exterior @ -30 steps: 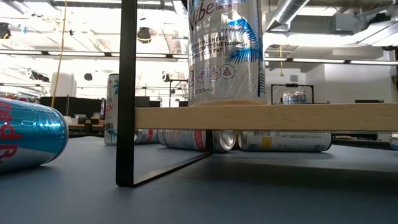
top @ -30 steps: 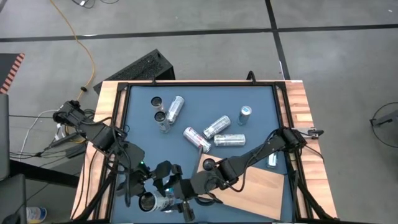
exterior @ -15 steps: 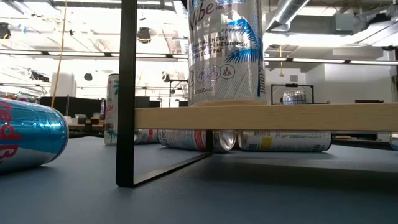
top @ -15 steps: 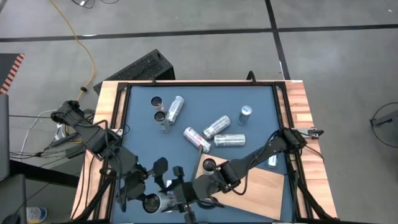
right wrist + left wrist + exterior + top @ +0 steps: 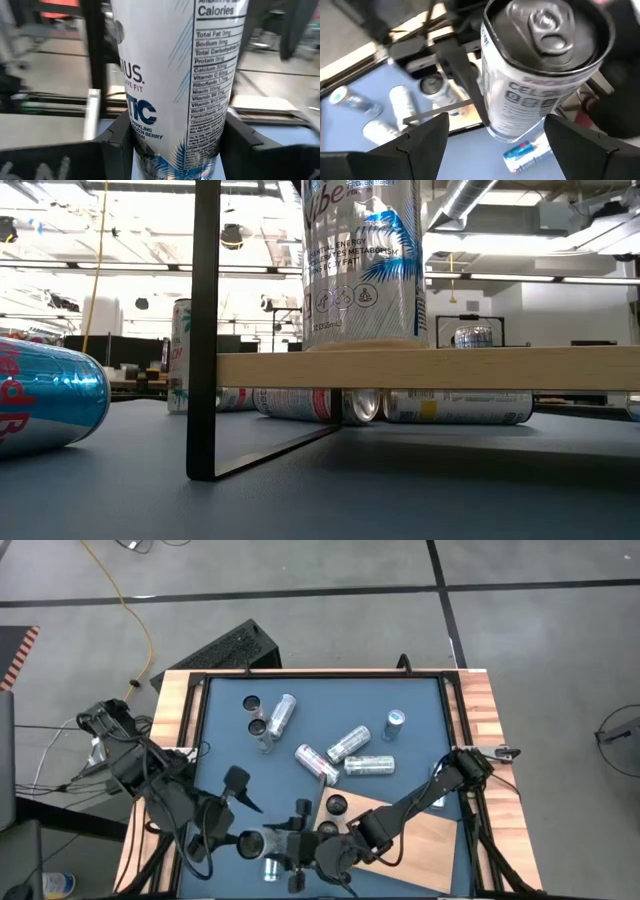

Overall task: Place canned beverage on shelf
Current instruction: Put the white blue can on the shelf

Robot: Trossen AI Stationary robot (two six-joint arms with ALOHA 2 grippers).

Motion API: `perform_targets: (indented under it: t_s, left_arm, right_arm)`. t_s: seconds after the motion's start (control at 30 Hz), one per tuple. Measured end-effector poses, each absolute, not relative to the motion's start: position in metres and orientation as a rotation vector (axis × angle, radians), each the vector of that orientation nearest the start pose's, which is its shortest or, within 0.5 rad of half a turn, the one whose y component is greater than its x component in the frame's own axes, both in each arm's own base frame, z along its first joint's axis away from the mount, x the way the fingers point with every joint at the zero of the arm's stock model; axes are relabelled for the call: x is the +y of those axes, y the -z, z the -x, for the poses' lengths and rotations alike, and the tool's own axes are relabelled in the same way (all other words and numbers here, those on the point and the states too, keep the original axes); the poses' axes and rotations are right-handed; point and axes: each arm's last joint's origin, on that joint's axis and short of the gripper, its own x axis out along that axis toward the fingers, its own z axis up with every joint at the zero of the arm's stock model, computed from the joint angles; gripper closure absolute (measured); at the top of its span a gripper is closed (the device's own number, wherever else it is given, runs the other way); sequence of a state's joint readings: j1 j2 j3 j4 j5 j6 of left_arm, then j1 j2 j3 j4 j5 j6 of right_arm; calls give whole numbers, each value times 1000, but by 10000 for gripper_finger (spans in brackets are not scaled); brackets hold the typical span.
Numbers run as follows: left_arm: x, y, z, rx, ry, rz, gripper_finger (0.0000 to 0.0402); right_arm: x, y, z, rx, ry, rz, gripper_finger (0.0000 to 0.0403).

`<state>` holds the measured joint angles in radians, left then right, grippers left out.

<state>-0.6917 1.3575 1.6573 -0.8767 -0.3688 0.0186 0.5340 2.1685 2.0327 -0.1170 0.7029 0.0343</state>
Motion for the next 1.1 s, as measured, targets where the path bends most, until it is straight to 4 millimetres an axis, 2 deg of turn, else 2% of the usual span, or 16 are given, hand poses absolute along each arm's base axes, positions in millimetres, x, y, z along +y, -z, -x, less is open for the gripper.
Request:
perform_targets:
  t_s: [0.17,0.3,0.4,0.63,0.77,1.1]
  left_arm:
    - [-156,-449,-203,487,280,-235,93]
    - [-156,-463,-201,438,317,-171,92]
    - [-156,-468,-200,397,331,-196,92]
    - [-158,-462,-202,411,350,-227,92]
    - [-158,-458,-202,453,327,-172,92]
    - [-160,-450,-197,528,325,-221,92]
  right_arm:
    - [240,-322,-444,223,288,150,205]
    - [236,-319,-446,234,294,165,205]
    - [233,-316,-449,244,288,172,203]
    - [234,-320,-449,225,286,181,203]
    - [233,-319,-449,231,286,188,203]
    - [215,-315,-457,276,266,174,203]
